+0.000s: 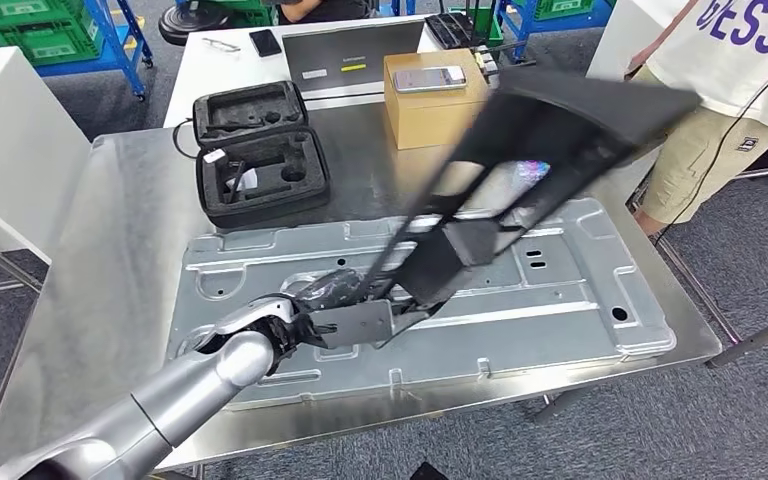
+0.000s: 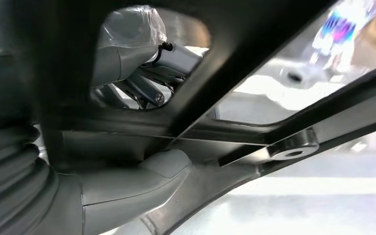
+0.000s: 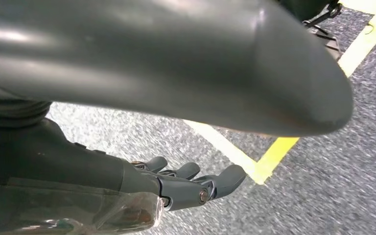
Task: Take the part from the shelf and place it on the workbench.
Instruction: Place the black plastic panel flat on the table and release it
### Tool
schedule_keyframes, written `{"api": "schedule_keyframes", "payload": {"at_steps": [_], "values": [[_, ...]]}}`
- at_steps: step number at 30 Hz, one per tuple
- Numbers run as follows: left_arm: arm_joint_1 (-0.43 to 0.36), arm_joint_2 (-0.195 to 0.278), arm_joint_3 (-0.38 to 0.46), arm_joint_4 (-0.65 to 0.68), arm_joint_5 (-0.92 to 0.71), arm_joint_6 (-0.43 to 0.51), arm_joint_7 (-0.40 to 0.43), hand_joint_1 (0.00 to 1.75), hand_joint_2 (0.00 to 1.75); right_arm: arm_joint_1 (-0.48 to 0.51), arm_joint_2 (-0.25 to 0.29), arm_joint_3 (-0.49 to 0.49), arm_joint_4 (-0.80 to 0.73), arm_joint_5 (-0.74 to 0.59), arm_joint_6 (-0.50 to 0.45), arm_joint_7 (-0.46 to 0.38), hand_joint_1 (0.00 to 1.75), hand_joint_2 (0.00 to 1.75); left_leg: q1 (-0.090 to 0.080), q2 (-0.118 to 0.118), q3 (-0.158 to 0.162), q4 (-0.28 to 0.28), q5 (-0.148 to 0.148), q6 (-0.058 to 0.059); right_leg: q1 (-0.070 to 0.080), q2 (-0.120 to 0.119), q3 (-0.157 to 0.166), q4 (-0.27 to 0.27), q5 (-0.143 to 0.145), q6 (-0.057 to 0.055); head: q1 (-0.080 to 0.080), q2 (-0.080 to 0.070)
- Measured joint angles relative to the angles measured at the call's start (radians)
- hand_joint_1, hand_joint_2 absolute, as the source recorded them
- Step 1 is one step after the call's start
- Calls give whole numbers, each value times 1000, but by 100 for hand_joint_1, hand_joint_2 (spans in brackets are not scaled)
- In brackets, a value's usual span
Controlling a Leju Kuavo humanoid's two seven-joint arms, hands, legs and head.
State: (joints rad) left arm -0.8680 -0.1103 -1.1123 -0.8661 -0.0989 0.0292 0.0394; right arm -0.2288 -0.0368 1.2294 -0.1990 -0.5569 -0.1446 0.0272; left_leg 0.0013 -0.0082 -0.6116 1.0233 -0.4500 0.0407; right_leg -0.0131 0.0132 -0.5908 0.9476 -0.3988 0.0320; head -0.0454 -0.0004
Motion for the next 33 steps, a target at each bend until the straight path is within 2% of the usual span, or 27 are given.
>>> {"api": "schedule_keyframes", "payload": {"at_steps": [2, 3, 4, 5, 6, 8, 9, 10, 13, 14, 15, 16, 18, 19, 20, 21, 23, 24, 25, 28, 29, 31, 33], "values": [[-15, -11, -17, 32, -37, -22, 19, 175, 175, -1, 2, 0, 0, 3, 0, 0, 0, 0, 1, 1, -66, 140, -61, -6, 0, -1, 0, 0, -1, -6, 0, 0], [-24, -17, -27, 47, -60, -34, 30, 175, 175, -1, 3, 0, 0, 4, 0, 0, 0, 0, 2, 1, -99, 206, -83, -8, 0, -1, 1, 0, -1, -8, 0, 0], [-35, -23, -39, 62, -86, -46, 40, 175, 175, -1, 4, 0, 0, 4, 0, 0, 0, 0, 2, 1, -118, 242, -87, -9, 1, -2, 2, 0, -2, -8, 0, 0], [-47, -31, -51, 75, -114, -56, 50, 175, 175, -1, 5, 0, 0, 6, 0, 0, 0, 0, 2, 1, -117, 235, -73, -9, 1, -2, 4, 0, -2, -8, 0, 0], [-61, -39, -64, 87, -143, -64, 60, 175, 175, -1, 6, 0, 0, 8, 0, 0, 0, 0, 2, 2, -96, 187, -45, -7, 1, -2, 6, 0, -2, -7, 0, 0], [-86, -57, -88, 105, -187, -76, 74, 175, 175, -2, 10, 0, 0, 11, 0, 0, 0, 0, 1, 2, -22, 36, 16, -1, 3, 0, 11, 1, -4, -4, 0, 0], [-96, -66, -97, 111, -202, -81, 79, 175, 175, -3, 13, 0, 0, 11, 0, 0, 0, 0, -1, 3, 7, -22, 34, 2, 5, 2, 12, 1, -6, -1, 0, 0], [-104, -73, -106, 117, -214, -86, 84, 175, 175, -4, 15, 0, 0, 12, 0, 0, 0, 0, -3, 3, 23, -54, 41, 6, 6, 4, 13, 2, -7, 4, 1, 0], [-122, -90, -126, 131, -251, -105, 98, 175, 175, -4, 18, 0, 0, 13, 0, -1, 0, 0, -7, 2, 32, -67, 47, 23, 4, 4, 13, 3, -9, 20, 3, 0], [-127, -96, -131, 134, -260, -107, 102, 175, 175, -3, 19, 1, 0, 13, 0, -1, 0, 0, -5, 3, 34, -70, 50, 29, 2, 2, 9, 17, -20, 25, 4, 0], [-130, -100, -136, 138, -262, -102, 102, 175, 175, -4, 20, 1, 0, 14, 0, -1, 0, 0, -3, 3, 37, -73, 54, 35, 2, 1, -6, 53, -44, 28, 6, 0], [-130, -102, -139, 142, -255, -89, 96, 175, 175, -3, 21, 1, 0, 15, 0, 0, 0, 0, -2, 4, 38, -73, 56, 38, 1, -1, -30, 112, -77, 31, 8, 0], [-120, -101, -135, 151, -221, -41, 72, 175, 175, 0, 23, 1, 0, 18, 0, 0, 0, 0, -3, 5, 36, -73, 58, 41, 0, -2, -92, 252, -144, 36, 11, 0], [-113, -99, -131, 154, -208, -19, 62, 175, 175, 2, 23, 1, 0, 20, 0, 1, 0, 0, -3, 5, 35, -73, 58, 42, -1, -2, -111, 294, -157, 38, 12, 0], [-108, -97, -126, 158, -205, -7, 58, 175, 175, 5, 23, 1, 0, 21, 0, 1, 0, 0, -3, 4, 34, -72, 58, 41, -2, -2, -110, 299, -150, 39, 12, 0], [-107, -96, -123, 160, -215, -10, 60, 175, 175, 5, 23, 1, 0, 23, 0, 2, 0, 0, -3, 2, 34, -72, 59, 41, -3, -2, -88, 260, -125, 39, 12, 0], [-116, -95, -122, 161, -249, -40, 76, 175, 175, 3, 23, 1, 0, 26, 0, 2, 0, 0, -3, -2, 36, -70, 59, 37, -5, -3, -10, 111, -61, 39, 13, 0], [-123, -96, -122, 162, -263, -55, 84, 175, 175, 2, 23, 1, 0, 28, 0, 2, 0, 0, -5, -3, 36, -70, 58, 33, -4, -3, 22, 49, -40, 35, 13, 0], [-128, -96, -122, 162, -272, -64, 89, 175, 175, 1, 23, 0, 0, 30, 0, 2, 0, 0, -6, -3, 36, -70, 58, 28, -2, -2, 41, 12, -32, 31, 13, 0], [-135, -95, -120, 162, -273, -68, 94, 175, 175, 1, 23, 1, 0, 33, 0, 2, 0, 0, -5, -4, 35, -70, 58, 12, 2, -3, 47, -4, -28, 12, 13, 0], [-137, -94, -118, 162, -271, -67, 94, 175, 175, 1, 24, 1, 0, 33, 0, 2, 0, 0, -3, -3, 29, -57, 48, 7, 1, -5, 47, -6, -25, 5, 12, 0], [-139, -93, -115, 163, -264, -66, 95, 175, 175, 0, 24, 0, 0, 34, 0, 2, 0, 0, 1, -1, -9, 26, -2, -2, -1, -9, 46, -9, -20, -6, 12, 0], [-138, -90, -113, 164, -255, -63, 94, 175, 175, 2, 25, 0, 0, 34, 0, 2, 0, 0, 3, 0, -74, 170, -69, -10, -1, -12, 42, -8, -19, -9, 11, 0]]}}
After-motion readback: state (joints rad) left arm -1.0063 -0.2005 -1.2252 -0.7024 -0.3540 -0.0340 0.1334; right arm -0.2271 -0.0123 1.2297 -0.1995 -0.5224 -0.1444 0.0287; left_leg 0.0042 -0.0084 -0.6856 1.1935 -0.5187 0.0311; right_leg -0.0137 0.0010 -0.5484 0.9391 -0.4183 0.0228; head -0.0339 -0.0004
